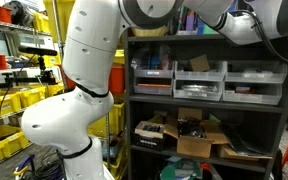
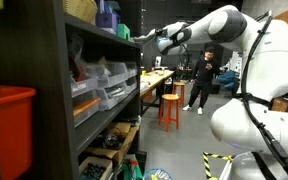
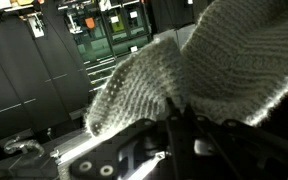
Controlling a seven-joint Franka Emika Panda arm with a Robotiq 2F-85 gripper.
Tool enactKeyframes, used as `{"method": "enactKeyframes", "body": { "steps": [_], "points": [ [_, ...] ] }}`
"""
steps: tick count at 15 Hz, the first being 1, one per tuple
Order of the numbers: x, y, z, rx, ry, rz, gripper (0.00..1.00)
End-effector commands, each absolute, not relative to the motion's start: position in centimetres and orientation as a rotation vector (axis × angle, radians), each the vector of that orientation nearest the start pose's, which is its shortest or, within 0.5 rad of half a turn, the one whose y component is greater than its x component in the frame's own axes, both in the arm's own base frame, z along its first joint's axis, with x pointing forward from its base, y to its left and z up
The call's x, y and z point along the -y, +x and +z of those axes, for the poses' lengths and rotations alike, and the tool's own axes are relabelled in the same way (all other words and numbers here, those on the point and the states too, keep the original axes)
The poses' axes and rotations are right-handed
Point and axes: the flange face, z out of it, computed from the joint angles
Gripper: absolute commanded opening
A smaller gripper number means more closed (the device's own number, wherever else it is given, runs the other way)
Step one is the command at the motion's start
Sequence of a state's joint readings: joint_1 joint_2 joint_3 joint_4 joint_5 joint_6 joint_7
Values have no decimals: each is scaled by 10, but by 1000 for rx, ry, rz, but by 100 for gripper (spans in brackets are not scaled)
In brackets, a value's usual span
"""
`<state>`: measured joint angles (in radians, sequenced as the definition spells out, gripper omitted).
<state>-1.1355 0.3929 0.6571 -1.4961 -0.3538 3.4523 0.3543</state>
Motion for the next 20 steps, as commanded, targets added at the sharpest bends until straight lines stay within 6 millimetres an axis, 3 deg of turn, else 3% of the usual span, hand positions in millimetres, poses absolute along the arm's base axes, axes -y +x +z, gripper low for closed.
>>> {"method": "enactKeyframes", "body": {
  "steps": [1,4,5,12,15,20],
  "points": [
    [388,551,691,-758,-1996,-2401,1],
    [412,532,700,-812,-1901,-2409,1],
    [450,511,676,-721,-2054,-2478,1],
    [502,471,627,-365,-2516,-2547,1],
    [501,468,612,-154,-2709,-2498,1],
    [461,489,604,253,-2943,-2317,1]
  ]
}}
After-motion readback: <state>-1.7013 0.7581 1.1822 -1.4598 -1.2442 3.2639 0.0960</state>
